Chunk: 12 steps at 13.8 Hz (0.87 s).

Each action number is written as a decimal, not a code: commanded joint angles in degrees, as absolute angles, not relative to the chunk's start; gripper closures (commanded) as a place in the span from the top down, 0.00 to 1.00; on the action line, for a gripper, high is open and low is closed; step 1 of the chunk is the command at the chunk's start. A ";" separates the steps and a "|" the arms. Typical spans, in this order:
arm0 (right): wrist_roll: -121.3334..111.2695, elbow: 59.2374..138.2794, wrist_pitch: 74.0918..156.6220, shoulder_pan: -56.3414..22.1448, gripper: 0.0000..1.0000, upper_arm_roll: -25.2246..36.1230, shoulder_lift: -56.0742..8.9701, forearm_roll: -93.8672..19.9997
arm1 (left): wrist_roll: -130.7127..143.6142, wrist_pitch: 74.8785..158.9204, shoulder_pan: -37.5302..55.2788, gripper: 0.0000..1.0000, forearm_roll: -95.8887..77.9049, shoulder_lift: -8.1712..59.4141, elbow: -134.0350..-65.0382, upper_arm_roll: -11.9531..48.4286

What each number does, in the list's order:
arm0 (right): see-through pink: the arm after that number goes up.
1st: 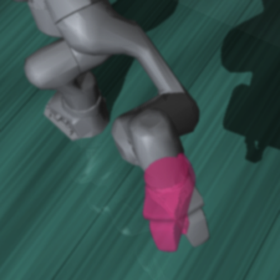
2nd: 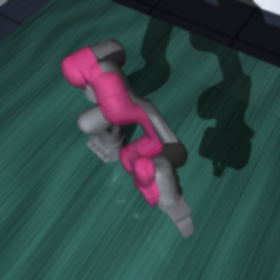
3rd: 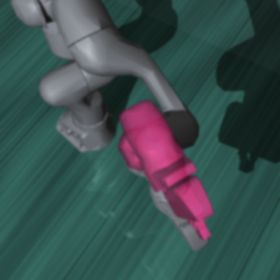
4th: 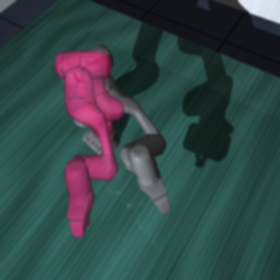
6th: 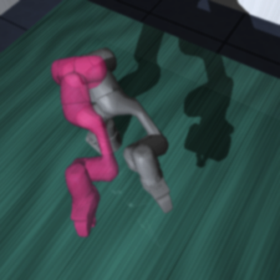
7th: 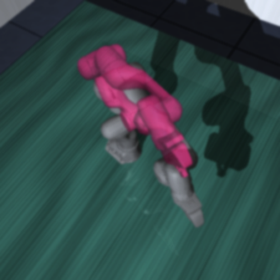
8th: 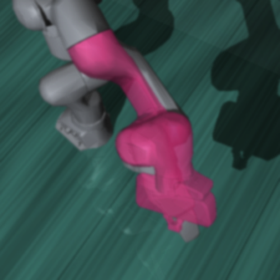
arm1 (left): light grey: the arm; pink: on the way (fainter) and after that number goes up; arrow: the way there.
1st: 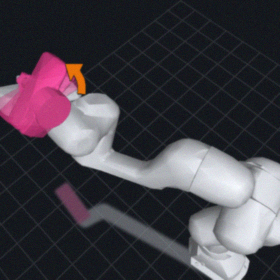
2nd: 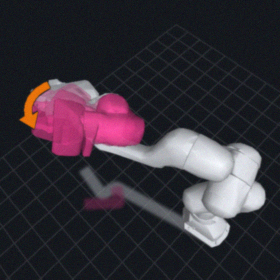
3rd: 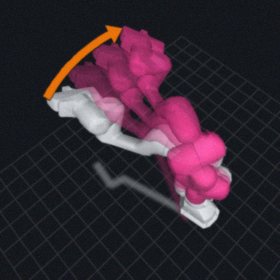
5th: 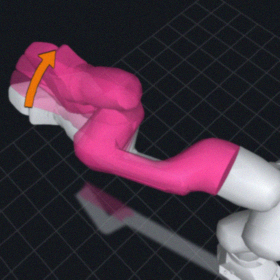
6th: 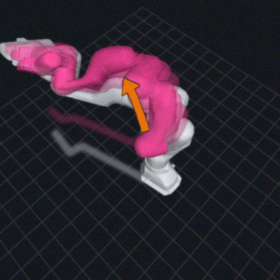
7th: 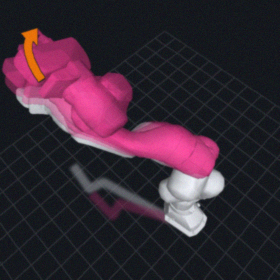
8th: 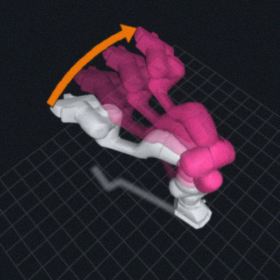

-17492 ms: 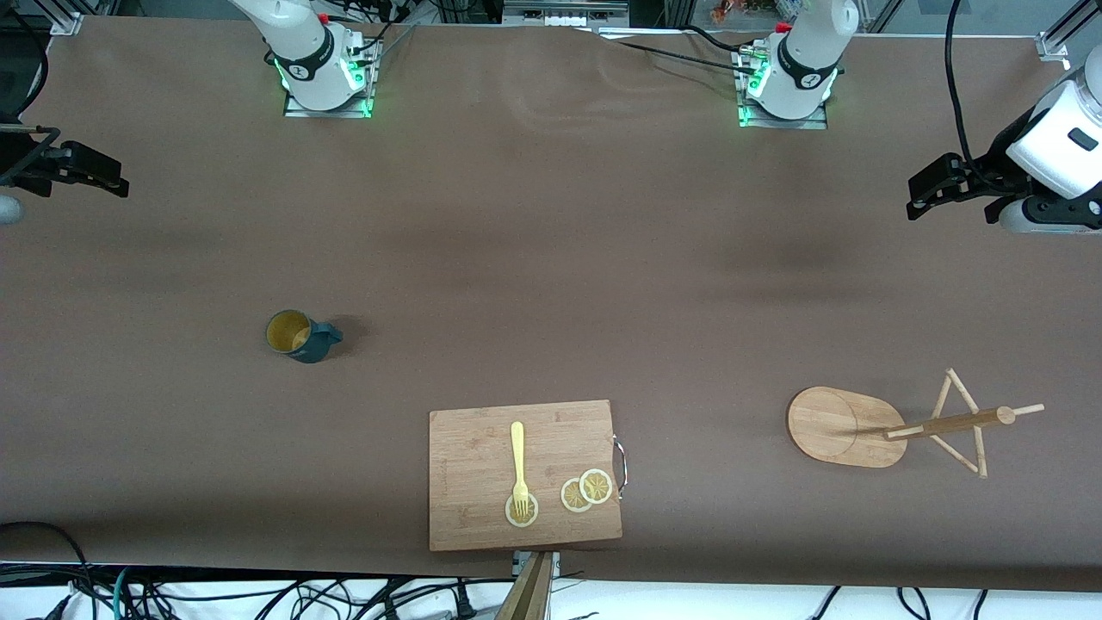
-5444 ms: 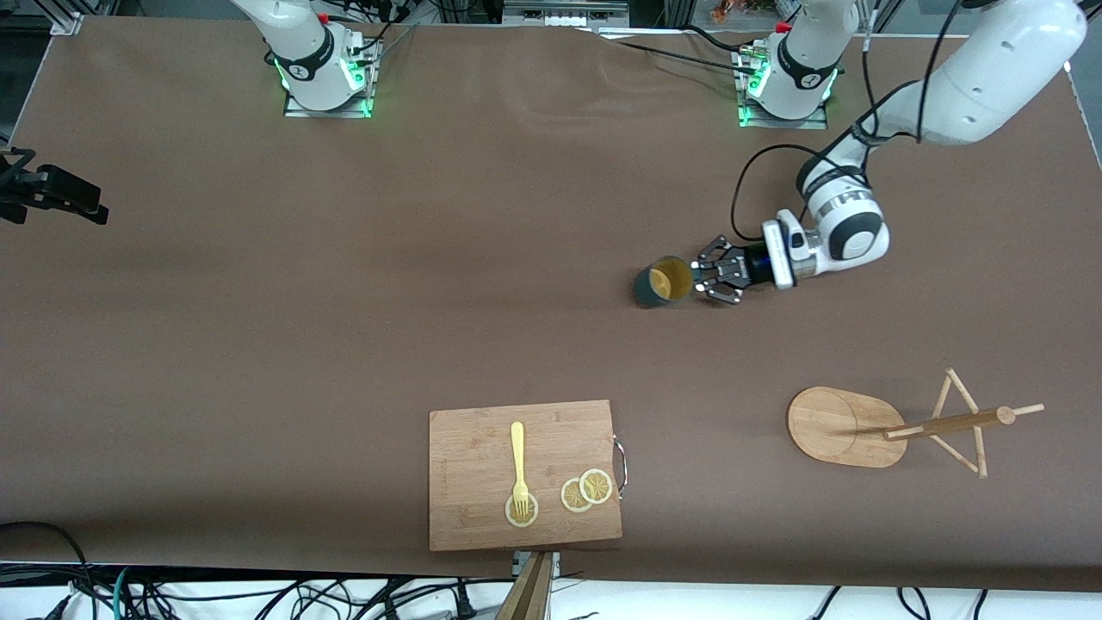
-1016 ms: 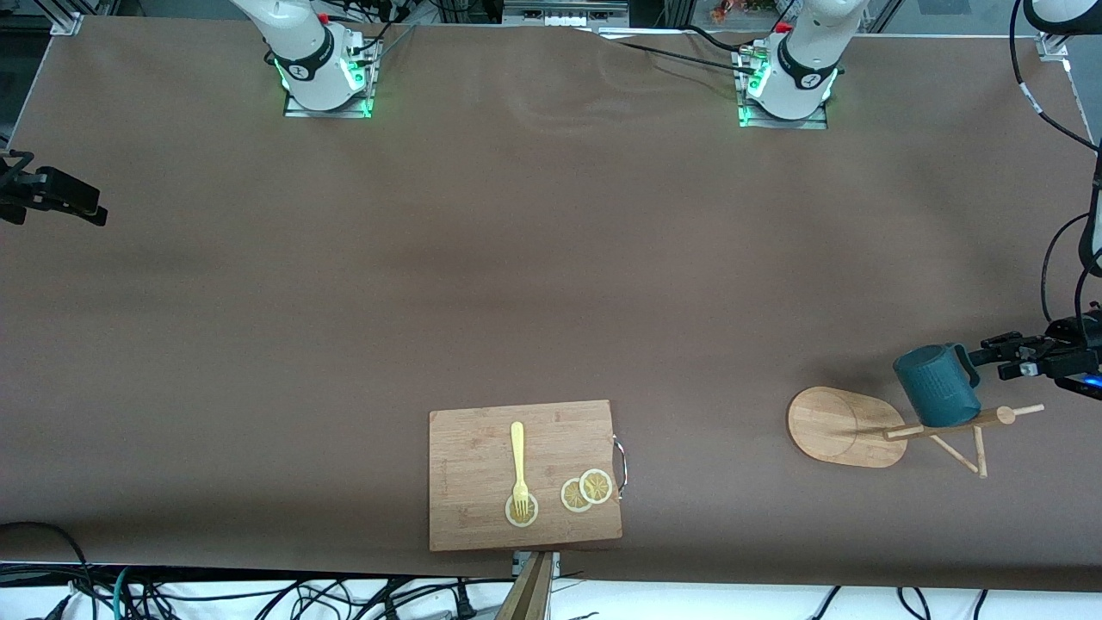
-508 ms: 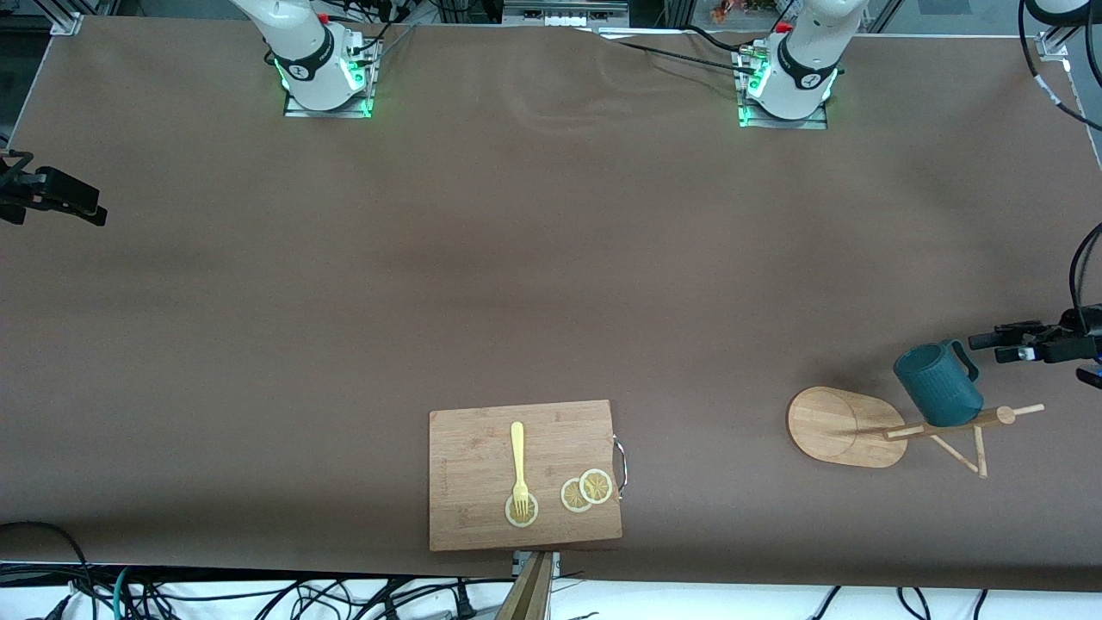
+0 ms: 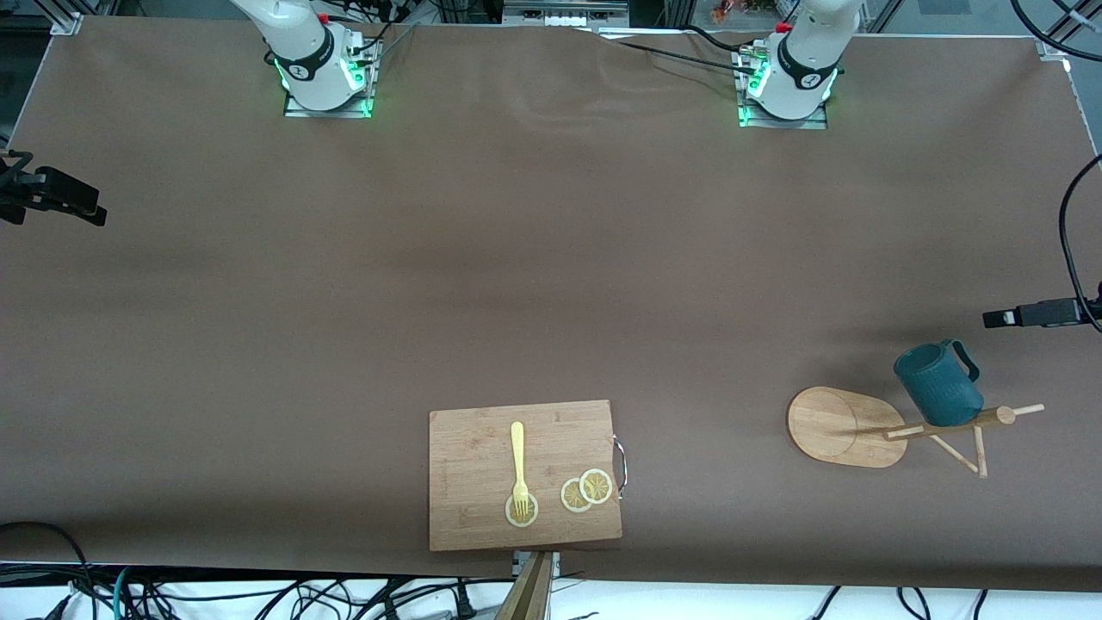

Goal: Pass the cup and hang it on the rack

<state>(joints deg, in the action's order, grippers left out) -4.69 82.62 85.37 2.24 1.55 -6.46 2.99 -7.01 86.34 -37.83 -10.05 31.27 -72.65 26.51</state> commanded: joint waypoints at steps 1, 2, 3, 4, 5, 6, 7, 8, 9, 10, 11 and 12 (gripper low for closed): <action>-4.39 82.71 85.69 2.90 1.00 1.14 -6.24 2.20 | -6.51 86.57 -31.67 1.00 -3.19 25.77 -75.85 25.40; -4.39 82.62 85.61 2.90 1.00 1.14 -6.24 2.20 | -6.16 86.49 -28.68 1.00 -0.55 24.19 -76.37 25.40; -4.39 82.62 85.61 2.90 1.00 1.14 -6.24 2.20 | -5.63 86.57 -25.78 1.00 2.43 22.52 -77.60 25.40; -4.39 82.70 85.61 2.90 1.00 1.14 -6.24 2.20 | -5.28 86.66 -23.40 1.00 3.94 21.46 -77.87 25.40; -4.31 82.62 85.61 2.90 1.00 1.14 -6.24 2.20 | -5.27 86.75 -21.29 1.00 4.65 21.01 -77.87 25.40; -4.39 82.62 85.61 2.90 1.00 1.23 -6.24 2.20 | -4.75 86.66 -18.75 1.00 5.96 20.31 -77.87 25.49; -4.39 82.62 85.61 2.90 1.00 1.23 -6.24 2.20 | -2.31 86.66 -15.76 1.00 7.28 20.13 -77.87 25.49; -4.31 82.62 85.61 2.90 1.00 1.23 -6.24 2.20 | 0.32 86.66 -13.56 1.00 8.25 20.13 -77.78 25.49; -4.31 82.62 85.61 2.90 1.00 1.14 -6.24 2.20 | 1.31 86.75 -12.06 1.00 8.96 20.13 -77.78 25.49; -4.31 82.62 85.61 2.90 1.00 1.23 -6.24 2.20 | 0.71 86.57 -12.13 1.00 8.44 19.95 -77.26 25.14; -4.31 82.70 85.61 2.90 1.00 1.23 -6.24 2.20 | 0.53 87.70 -11.43 1.00 7.65 19.08 -77.78 23.83; -4.31 82.62 85.61 2.90 1.00 1.23 -6.24 2.20 | 0.61 90.06 -10.90 1.00 7.21 16.72 -79.44 22.86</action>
